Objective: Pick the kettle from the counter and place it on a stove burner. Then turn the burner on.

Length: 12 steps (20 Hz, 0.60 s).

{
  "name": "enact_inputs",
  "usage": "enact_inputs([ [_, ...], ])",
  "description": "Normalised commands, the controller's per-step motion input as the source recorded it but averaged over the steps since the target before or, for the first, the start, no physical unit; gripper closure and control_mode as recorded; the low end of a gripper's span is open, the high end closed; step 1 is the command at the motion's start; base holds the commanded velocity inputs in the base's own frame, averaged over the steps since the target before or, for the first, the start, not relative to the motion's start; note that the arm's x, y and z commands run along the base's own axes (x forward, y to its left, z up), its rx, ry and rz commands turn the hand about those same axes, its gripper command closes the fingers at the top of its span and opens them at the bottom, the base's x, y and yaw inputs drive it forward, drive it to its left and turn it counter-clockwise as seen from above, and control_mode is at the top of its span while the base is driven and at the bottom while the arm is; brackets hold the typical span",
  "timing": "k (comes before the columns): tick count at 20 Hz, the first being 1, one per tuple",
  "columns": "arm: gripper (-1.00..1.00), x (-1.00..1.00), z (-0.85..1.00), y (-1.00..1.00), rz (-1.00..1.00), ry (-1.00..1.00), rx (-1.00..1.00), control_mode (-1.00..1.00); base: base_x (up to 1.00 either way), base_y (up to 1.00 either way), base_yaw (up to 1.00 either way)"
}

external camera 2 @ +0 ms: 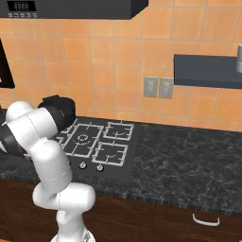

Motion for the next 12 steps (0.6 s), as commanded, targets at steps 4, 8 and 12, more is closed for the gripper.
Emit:
enact_inputs([
  [4, 1.00, 0.00, -0.23, 0.00, 0.32, 0.00, 0.00, -1.00, 0.00, 0.00, 0.00],
  [8, 1.00, 0.00, -0.21, 0.00, 0.37, 0.02, 0.00, -1.00, 0.00, 0.00, 0.00],
  [12, 1.00, 0.00, -0.28, 0.00, 0.38, 0.02, 0.00, -1.00, 0.00, 0.00, 0.00],
])
